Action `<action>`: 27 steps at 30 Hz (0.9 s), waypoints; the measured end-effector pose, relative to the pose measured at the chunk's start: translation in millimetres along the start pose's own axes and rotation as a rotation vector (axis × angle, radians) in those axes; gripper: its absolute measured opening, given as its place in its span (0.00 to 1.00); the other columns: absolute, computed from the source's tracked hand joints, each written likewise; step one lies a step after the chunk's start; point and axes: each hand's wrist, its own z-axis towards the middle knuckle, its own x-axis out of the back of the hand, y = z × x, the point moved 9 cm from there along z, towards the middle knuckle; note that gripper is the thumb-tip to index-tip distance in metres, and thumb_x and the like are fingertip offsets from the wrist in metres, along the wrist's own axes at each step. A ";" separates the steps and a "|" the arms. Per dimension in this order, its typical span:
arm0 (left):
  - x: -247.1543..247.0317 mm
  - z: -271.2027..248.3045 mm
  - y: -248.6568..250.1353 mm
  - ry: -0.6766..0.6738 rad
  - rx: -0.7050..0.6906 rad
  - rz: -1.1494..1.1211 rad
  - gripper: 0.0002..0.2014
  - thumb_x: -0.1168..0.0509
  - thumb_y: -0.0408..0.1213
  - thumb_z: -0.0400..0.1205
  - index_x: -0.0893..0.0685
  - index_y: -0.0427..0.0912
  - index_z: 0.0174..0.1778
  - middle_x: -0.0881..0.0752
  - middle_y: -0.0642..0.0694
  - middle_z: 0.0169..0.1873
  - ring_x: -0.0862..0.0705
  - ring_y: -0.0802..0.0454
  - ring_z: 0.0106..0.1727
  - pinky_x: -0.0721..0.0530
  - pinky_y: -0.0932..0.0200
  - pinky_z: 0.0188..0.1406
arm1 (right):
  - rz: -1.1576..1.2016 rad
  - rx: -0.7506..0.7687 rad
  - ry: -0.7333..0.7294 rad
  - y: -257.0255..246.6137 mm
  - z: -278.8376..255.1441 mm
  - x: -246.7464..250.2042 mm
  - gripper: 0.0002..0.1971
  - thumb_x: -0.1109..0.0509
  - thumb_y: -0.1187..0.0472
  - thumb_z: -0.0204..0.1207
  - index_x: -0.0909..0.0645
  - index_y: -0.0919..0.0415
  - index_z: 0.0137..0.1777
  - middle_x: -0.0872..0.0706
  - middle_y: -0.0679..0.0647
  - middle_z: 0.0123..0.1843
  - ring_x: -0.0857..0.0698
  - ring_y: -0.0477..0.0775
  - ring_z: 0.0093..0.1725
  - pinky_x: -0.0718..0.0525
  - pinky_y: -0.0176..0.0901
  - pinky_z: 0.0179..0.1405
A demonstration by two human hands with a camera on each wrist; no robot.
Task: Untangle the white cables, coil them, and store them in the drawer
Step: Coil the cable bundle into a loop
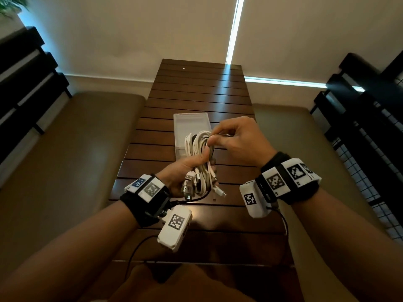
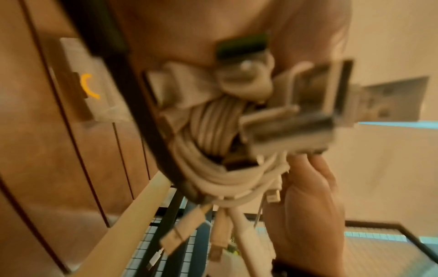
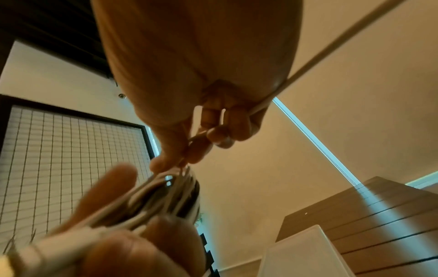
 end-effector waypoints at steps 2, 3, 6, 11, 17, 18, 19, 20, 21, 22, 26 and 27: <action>3.0 -1.9 -0.2 0.082 0.009 0.127 0.18 0.21 0.44 0.69 0.18 0.37 0.44 0.17 0.43 0.33 0.15 0.49 0.33 0.14 0.53 0.40 | -0.004 -0.001 0.017 3.5 0.1 -2.7 0.05 0.19 0.57 0.68 0.10 0.57 0.40 0.10 0.46 0.36 0.13 0.46 0.37 0.14 0.46 0.40; 6.9 -2.6 1.8 0.153 -0.006 0.165 0.14 0.24 0.40 0.72 0.18 0.35 0.44 0.16 0.42 0.32 0.15 0.49 0.30 0.14 0.54 0.37 | -0.050 0.011 0.052 3.5 -1.3 -1.7 0.07 0.19 0.56 0.67 0.11 0.56 0.41 0.12 0.46 0.37 0.14 0.45 0.38 0.15 0.44 0.39; 7.8 -1.7 10.3 0.262 -0.089 0.057 0.06 0.35 0.31 0.78 0.18 0.31 0.45 0.17 0.39 0.30 0.17 0.47 0.28 0.15 0.56 0.28 | -0.311 0.189 0.183 -15.6 -19.5 -0.3 0.08 0.21 0.55 0.69 0.15 0.55 0.45 0.19 0.48 0.45 0.22 0.47 0.48 0.23 0.41 0.47; 14.1 5.4 18.8 0.282 -0.073 -0.135 0.13 0.40 0.36 0.79 0.20 0.35 0.31 0.19 0.42 0.25 0.19 0.50 0.23 0.20 0.62 0.23 | -0.496 0.488 -0.192 -25.0 -78.6 -74.5 0.08 0.23 0.53 0.67 0.15 0.51 0.45 0.18 0.51 0.46 0.23 0.51 0.46 0.24 0.44 0.44; 20.4 8.5 14.1 0.329 -0.052 -0.198 0.16 0.41 0.39 0.81 0.20 0.35 0.29 0.22 0.43 0.27 0.22 0.50 0.26 0.22 0.60 0.29 | -0.672 0.537 0.083 -21.2 -81.1 -72.7 0.05 0.24 0.53 0.73 0.14 0.53 0.41 0.17 0.52 0.41 0.27 0.52 0.42 0.30 0.47 0.40; 21.7 9.2 13.4 0.329 -0.049 -0.214 0.16 0.42 0.39 0.81 0.20 0.35 0.30 0.21 0.42 0.27 0.22 0.50 0.27 0.21 0.59 0.29 | -0.689 0.552 0.093 -20.5 -81.7 -73.9 0.04 0.25 0.54 0.73 0.14 0.53 0.42 0.17 0.53 0.41 0.27 0.52 0.43 0.31 0.47 0.40; 23.0 9.3 12.3 0.332 -0.043 -0.216 0.15 0.42 0.38 0.81 0.21 0.35 0.31 0.21 0.42 0.27 0.22 0.50 0.26 0.21 0.59 0.29 | -0.698 0.561 0.090 -19.6 -82.2 -74.3 0.04 0.25 0.54 0.74 0.14 0.53 0.42 0.17 0.53 0.41 0.28 0.52 0.43 0.32 0.46 0.41; 23.6 9.4 11.2 0.326 -0.041 -0.225 0.15 0.42 0.38 0.81 0.21 0.35 0.31 0.21 0.42 0.27 0.22 0.50 0.26 0.21 0.59 0.28 | -0.681 0.564 0.084 -17.9 -82.8 -73.4 0.04 0.26 0.55 0.75 0.13 0.54 0.43 0.17 0.53 0.42 0.27 0.52 0.44 0.33 0.45 0.41; 24.1 8.6 9.7 0.326 -0.029 -0.221 0.14 0.42 0.38 0.81 0.22 0.35 0.32 0.21 0.42 0.27 0.21 0.49 0.26 0.20 0.60 0.28 | -0.620 0.549 0.085 -15.8 -82.7 -69.6 0.05 0.27 0.55 0.75 0.13 0.55 0.44 0.17 0.53 0.42 0.27 0.51 0.45 0.33 0.43 0.43; 22.7 7.8 8.9 0.314 -0.018 -0.230 0.13 0.41 0.38 0.80 0.22 0.35 0.33 0.21 0.41 0.28 0.20 0.48 0.27 0.19 0.59 0.28 | -0.500 0.502 0.095 -13.2 -81.1 -62.8 0.05 0.28 0.56 0.75 0.14 0.56 0.45 0.17 0.52 0.43 0.25 0.50 0.46 0.32 0.42 0.44; 25.3 8.0 11.8 0.292 -0.052 -0.171 0.14 0.30 0.37 0.69 0.23 0.34 0.44 0.22 0.39 0.38 0.17 0.45 0.36 0.20 0.51 0.44 | 0.135 0.029 0.134 16.1 -69.4 -37.2 0.07 0.27 0.65 0.76 0.18 0.51 0.44 0.17 0.43 0.42 0.19 0.43 0.43 0.20 0.35 0.44; 24.1 8.5 11.9 0.273 -0.060 -0.153 0.20 0.26 0.37 0.66 0.22 0.34 0.49 0.22 0.38 0.41 0.18 0.44 0.40 0.21 0.48 0.51 | 0.201 -0.076 0.119 23.4 -66.8 -37.8 0.08 0.26 0.66 0.75 0.18 0.51 0.43 0.15 0.43 0.40 0.17 0.42 0.40 0.19 0.34 0.42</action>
